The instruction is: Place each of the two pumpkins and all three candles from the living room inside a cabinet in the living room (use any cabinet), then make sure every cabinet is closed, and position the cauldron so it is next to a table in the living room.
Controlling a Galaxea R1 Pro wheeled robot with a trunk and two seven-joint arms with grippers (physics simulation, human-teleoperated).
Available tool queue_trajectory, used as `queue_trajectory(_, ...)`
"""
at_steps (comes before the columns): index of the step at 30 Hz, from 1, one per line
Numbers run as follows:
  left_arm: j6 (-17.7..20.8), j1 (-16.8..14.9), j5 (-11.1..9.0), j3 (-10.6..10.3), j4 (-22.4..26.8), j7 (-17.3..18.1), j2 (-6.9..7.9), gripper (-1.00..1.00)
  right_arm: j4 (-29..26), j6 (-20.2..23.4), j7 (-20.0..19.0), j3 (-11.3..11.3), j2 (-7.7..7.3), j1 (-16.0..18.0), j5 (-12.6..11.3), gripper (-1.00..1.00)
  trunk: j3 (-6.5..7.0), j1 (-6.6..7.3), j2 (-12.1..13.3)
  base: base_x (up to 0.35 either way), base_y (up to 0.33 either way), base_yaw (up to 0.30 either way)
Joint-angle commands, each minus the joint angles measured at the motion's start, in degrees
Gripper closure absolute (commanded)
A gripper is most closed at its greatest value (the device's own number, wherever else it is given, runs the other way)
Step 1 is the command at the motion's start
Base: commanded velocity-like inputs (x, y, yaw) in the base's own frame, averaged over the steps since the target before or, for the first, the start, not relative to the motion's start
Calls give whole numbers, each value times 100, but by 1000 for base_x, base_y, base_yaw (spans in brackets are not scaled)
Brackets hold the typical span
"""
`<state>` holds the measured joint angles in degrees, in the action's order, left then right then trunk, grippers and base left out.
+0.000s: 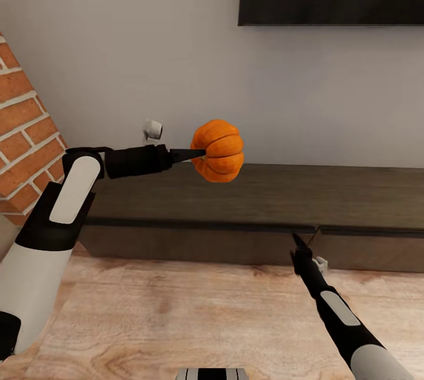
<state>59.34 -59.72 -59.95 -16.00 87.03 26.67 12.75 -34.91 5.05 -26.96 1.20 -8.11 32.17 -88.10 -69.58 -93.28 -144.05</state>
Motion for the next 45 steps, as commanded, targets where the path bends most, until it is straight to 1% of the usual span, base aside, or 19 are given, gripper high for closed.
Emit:
queue_trajectory(1, 9, -5, 23, -5, -1, 39, 1, 100, -57, 26, -10, 12, -5, 8, -56, -100, -4, 1, -2, 0, 0, 0)
queue_trajectory(7, 8, -5, 27, -5, -1, 33, 10, 100, -265, 21, 104, 12, 15, 16, -50, -100, -4, 1, -2, 0, 0, 0)
queue_trajectory(18, 7, -5, 26, -8, 23, 32, 7, 100, -307, -99, 342, 13, 35, 18, -52, -100, -4, 1, -2, 0, 0, 0)
queue_trajectory(20, 7, -5, 27, -8, 24, 32, 8, 100, -322, -154, 417, 13, 38, 18, -55, -100, -4, 1, -2, 0, 0, 0)
queue_trajectory(23, 7, -5, 25, -8, 25, 32, 8, 100, -401, -382, 477, 12, 46, 18, -56, -100, -4, 1, -2, 0, 0, 0)
queue_trajectory(27, 7, -5, 27, -8, 25, 32, 8, 100, -477, -605, 499, 19, 100, 18, -38, -100, -4, 1, -2, 0, 0, 0)
queue_trajectory(30, 7, -5, 24, -8, 25, 32, 8, 100, -498, -686, 542, 20, 142, 18, -28, -100, -71, -7, -6, 0, 0, 0)
queue_trajectory(35, 7, -5, 27, 5, 25, 32, 8, 100, -506, -726, 626, 21, 177, 18, -24, -100, -71, -7, -6, 0, 0, 0)
queue_trajectory(45, 7, -5, 19, 32, 25, 32, 16, 100, -492, -739, 646, 21, 188, 18, -25, -100, -71, -7, -6, 0, 0, 0)
